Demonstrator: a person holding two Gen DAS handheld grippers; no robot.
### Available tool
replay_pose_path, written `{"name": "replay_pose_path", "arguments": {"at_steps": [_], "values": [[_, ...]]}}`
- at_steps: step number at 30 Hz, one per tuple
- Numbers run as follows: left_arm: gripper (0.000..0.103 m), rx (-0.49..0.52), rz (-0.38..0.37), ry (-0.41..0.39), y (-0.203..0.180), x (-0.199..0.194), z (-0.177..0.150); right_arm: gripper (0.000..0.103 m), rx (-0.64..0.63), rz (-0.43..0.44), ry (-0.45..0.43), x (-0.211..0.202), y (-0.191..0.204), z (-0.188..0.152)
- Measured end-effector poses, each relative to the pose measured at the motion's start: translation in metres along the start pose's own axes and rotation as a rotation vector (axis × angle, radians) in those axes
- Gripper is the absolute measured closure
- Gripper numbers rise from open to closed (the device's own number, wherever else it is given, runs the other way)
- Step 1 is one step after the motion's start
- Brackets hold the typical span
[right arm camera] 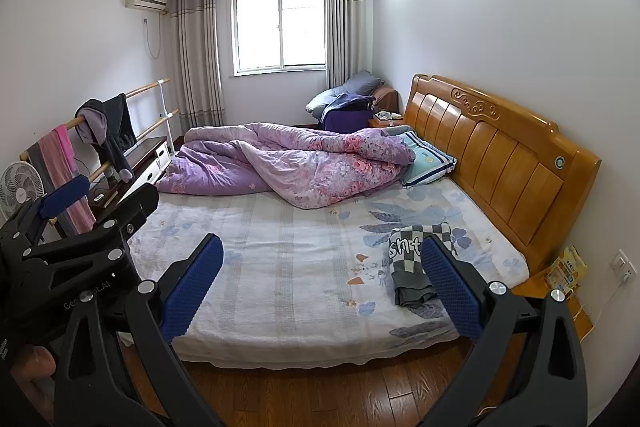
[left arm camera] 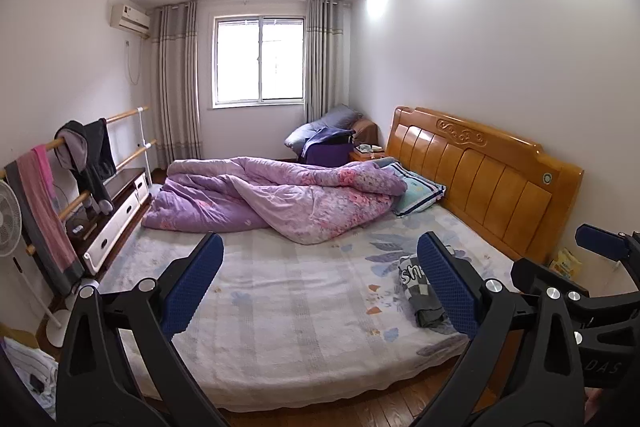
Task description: Fold large clothes
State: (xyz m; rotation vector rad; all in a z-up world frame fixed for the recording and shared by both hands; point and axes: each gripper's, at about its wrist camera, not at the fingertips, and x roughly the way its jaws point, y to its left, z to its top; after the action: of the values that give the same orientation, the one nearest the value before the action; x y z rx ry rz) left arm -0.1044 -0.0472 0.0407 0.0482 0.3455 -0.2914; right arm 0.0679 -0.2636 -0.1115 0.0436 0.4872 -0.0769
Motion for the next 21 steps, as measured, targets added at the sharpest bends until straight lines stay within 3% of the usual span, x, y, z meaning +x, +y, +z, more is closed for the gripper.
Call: {"name": "replay_pose_path", "arguments": {"at_steps": [21], "values": [[0.005, -0.002, 0.000, 0.002, -0.0017, 0.0021, 0.0002, 0.008, 0.002, 0.000, 0.006, 0.0044, -0.0019, 0.0018]]}}
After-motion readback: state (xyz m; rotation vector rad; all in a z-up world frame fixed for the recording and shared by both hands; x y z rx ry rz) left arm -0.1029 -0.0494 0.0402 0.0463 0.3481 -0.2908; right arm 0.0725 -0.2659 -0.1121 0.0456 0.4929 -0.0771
